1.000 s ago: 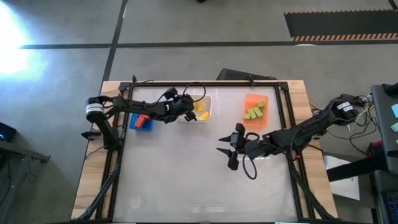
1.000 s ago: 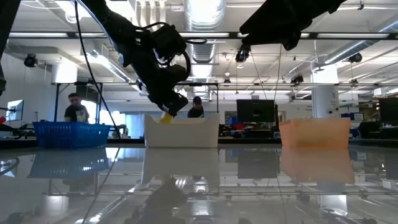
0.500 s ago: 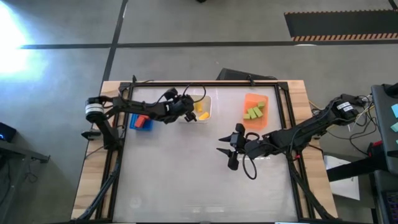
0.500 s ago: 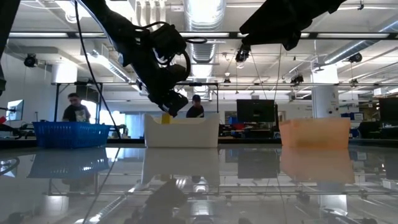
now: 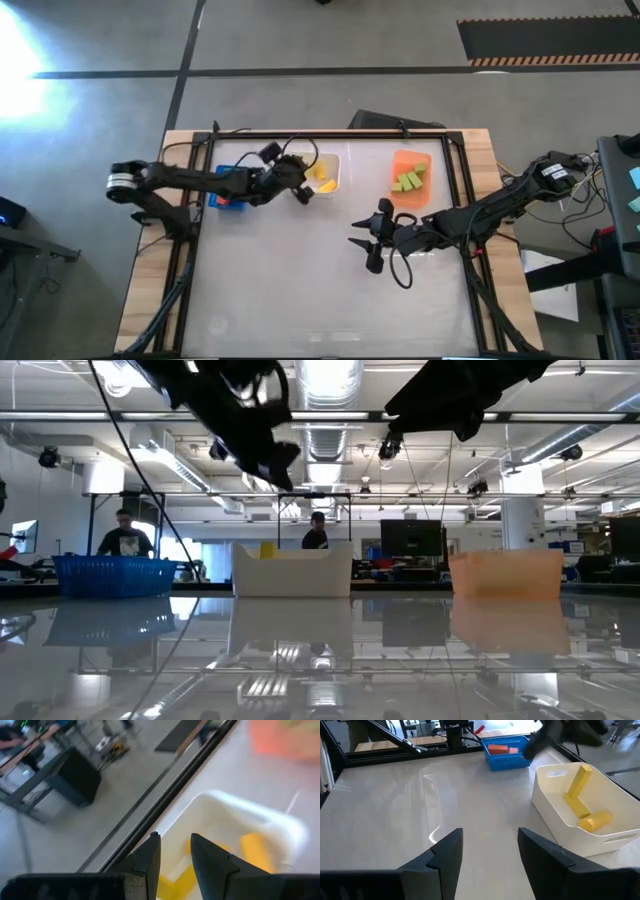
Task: Sort & place blocks by color
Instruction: Return to Home Position
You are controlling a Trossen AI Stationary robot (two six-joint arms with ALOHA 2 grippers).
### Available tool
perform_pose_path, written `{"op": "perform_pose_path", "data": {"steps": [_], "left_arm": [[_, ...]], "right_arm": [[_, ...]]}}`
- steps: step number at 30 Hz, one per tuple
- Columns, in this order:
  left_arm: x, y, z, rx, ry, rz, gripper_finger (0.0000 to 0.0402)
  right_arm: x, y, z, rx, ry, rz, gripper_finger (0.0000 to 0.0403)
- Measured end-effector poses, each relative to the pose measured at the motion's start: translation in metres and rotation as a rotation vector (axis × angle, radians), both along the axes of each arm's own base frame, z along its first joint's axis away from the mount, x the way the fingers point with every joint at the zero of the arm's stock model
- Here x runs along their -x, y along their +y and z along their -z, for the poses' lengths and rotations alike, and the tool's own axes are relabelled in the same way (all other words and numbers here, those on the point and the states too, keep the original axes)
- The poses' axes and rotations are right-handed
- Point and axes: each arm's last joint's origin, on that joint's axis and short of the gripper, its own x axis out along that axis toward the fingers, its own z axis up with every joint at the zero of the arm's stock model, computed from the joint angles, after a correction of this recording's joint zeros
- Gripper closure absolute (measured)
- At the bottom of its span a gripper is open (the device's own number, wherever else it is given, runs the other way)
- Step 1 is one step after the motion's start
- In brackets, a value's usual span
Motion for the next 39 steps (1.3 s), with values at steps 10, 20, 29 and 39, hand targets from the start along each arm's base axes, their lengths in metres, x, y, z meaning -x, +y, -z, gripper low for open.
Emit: {"op": "perform_pose_path", "data": {"steps": [10,20,29,39], "left_arm": [[0.043,-0.075,-0.025,0.031,-0.110,0.428,0.0311],[0.105,-0.096,-0.007,0.022,-0.342,0.922,0.0311],[0.134,-0.083,-0.007,-0.065,-0.565,0.874,0.0311],[0.141,-0.071,0.003,-0.099,-0.468,0.631,0.0311]], "right_arm": [[-0.003,0.001,0.011,0.131,0.027,-0.062,0.0223],[-0.009,0.000,0.000,0.272,-0.081,-0.136,0.0241],[-0.021,-0.032,-0.008,0.232,-0.165,-0.161,0.0268],[-0.010,-0.081,-0.001,0.110,0.003,0.296,0.0306]]}}
